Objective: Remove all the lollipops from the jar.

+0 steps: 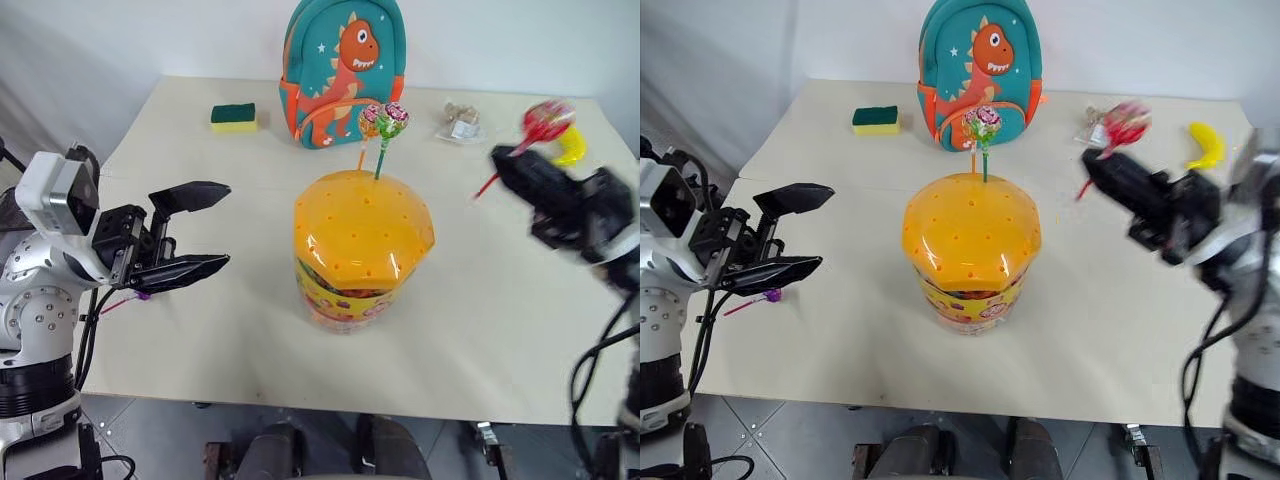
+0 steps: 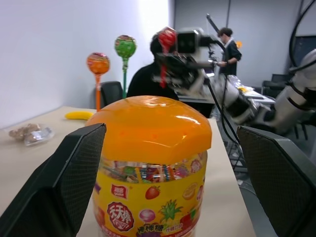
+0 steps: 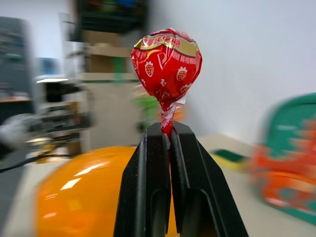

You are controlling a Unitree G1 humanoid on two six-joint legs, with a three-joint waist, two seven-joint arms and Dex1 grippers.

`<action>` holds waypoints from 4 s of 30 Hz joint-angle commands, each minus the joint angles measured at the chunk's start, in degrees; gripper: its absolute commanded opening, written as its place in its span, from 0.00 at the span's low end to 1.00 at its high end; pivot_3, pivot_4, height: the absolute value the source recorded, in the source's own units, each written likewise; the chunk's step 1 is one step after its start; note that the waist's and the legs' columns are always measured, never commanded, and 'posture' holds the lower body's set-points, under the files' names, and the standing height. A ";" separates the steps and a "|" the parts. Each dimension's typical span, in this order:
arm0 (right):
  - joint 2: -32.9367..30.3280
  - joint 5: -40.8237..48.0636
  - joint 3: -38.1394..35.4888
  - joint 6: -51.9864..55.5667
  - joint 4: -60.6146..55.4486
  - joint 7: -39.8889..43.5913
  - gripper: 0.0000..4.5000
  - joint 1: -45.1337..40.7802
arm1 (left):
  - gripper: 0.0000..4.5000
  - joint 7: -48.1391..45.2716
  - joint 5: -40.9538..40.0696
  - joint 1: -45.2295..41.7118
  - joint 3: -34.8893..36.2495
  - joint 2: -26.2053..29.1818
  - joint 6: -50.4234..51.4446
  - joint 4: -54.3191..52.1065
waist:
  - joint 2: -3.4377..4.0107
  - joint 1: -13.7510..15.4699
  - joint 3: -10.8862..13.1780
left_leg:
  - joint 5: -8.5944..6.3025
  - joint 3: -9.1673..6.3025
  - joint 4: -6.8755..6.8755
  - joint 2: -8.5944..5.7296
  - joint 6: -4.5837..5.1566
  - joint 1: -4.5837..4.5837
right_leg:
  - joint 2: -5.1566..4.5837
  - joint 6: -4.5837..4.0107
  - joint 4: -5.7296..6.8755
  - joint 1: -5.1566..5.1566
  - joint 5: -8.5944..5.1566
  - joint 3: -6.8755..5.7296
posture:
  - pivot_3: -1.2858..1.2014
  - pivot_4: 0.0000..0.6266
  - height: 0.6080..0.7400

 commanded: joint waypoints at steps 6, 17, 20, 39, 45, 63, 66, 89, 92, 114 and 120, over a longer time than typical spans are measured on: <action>-13.38 -29.00 5.00 3.26 18.80 -9.76 0.00 12.12 | 1.00 -4.64 5.28 0.86 -4.02 2.55 -3.46 -1.46 | -0.03 -0.02 -0.02 | 0.03 0.23 0.00 0.00 0.06 0.04 | 0.01 0.06 -0.03 0.02 0.03 0.01 | 0.52 0.24 1.00; -15.06 -40.65 11.07 9.60 24.56 -10.36 0.22 15.81 | 1.00 -5.09 7.46 5.94 -4.04 4.74 -5.35 -3.85 | 0.23 -0.40 0.01 | 0.05 0.25 -0.02 0.10 0.02 0.04 | 0.02 0.06 -0.08 -0.02 0.03 0.04 | 0.52 0.24 1.00; -14.70 -42.02 9.67 7.69 26.01 -10.06 0.45 16.08 | 1.00 -4.32 7.00 7.16 -3.26 4.45 -5.51 -4.15 | 0.23 -0.33 0.02 | 0.05 0.23 -0.02 0.09 0.02 0.03 | 0.03 0.06 -0.09 -0.02 0.03 0.04 | 0.52 0.24 1.00; -5.14 -11.00 7.85 7.31 4.92 5.79 0.99 -9.29 | 1.00 4.62 -3.12 8.27 5.93 0.55 -0.87 -2.41 | 0.23 -1.47 0.02 | 0.00 0.08 -0.01 0.34 -0.17 0.06 | -0.03 -0.01 -0.14 0.02 0.02 0.15 | 0.52 0.24 1.00; -0.06 -8.41 15.30 14.84 0.38 -2.13 0.99 -18.58 | 1.00 4.97 -2.41 8.97 5.24 0.42 -1.14 -2.81 | 0.22 -0.72 0.03 | 0.00 -0.15 -0.01 0.09 -0.16 -0.11 | -0.21 -0.03 -0.18 -0.02 0.01 0.04 | 0.52 0.24 1.00; 4.59 -10.85 21.88 19.31 1.47 -3.90 0.01 -26.01 | 1.00 7.15 -2.61 9.47 5.26 -0.23 -1.23 -4.44 | 0.20 -0.75 0.03 | 0.03 -0.08 -0.01 0.06 -0.11 -0.09 | 0.04 -0.01 -0.11 -0.03 0.02 -0.06 | 0.52 0.24 1.00; 4.30 -11.64 21.21 18.44 2.99 -2.26 0.01 -25.42 | 1.00 7.30 -2.59 9.38 5.25 -0.26 -1.32 -4.45 | 0.20 -0.78 0.03 | 0.03 -0.07 -0.01 0.06 -0.11 -0.09 | 0.05 -0.01 -0.10 -0.04 0.02 -0.06 | 0.52 0.24 1.00; 10.64 -14.80 23.83 16.98 4.46 0.24 0.22 -30.52 | 1.00 6.92 -1.97 6.81 4.05 -0.01 -1.61 -2.66 | 0.20 -1.46 0.03 | 0.03 -0.07 -0.02 0.09 -0.11 -0.08 | 0.07 -0.01 -0.07 -0.06 0.02 -0.06 | 0.52 0.24 1.00; 10.79 -14.15 22.07 16.23 5.24 0.87 0.01 -30.48 | 1.00 6.86 -1.97 6.92 4.02 -0.14 -1.79 -2.87 | 0.20 -1.44 0.03 | 0.03 -0.10 -0.03 0.05 -0.11 -0.09 | 0.03 -0.01 -0.07 -0.06 0.02 -0.05 | 0.52 0.24 1.00; -22.81 -45.19 13.38 1.75 31.97 -2.56 0.01 1.41 | 1.00 -0.46 4.07 7.47 -4.03 1.28 -4.65 -5.24 | 0.28 -0.48 0.06 | 0.08 0.32 -0.12 0.02 0.03 -0.05 | 0.00 0.09 -0.20 -0.06 0.06 -0.13 | 0.52 0.24 1.00; -20.59 -54.22 16.76 -7.32 41.78 -6.06 0.01 6.79 | 1.00 -0.79 4.21 8.77 -4.91 0.92 -4.84 -6.27 | 0.33 -1.56 0.04 | 0.13 0.41 -0.12 0.13 -0.07 0.09 | 0.03 0.08 -0.09 -0.05 0.06 -0.07 | 0.52 0.24 1.00</action>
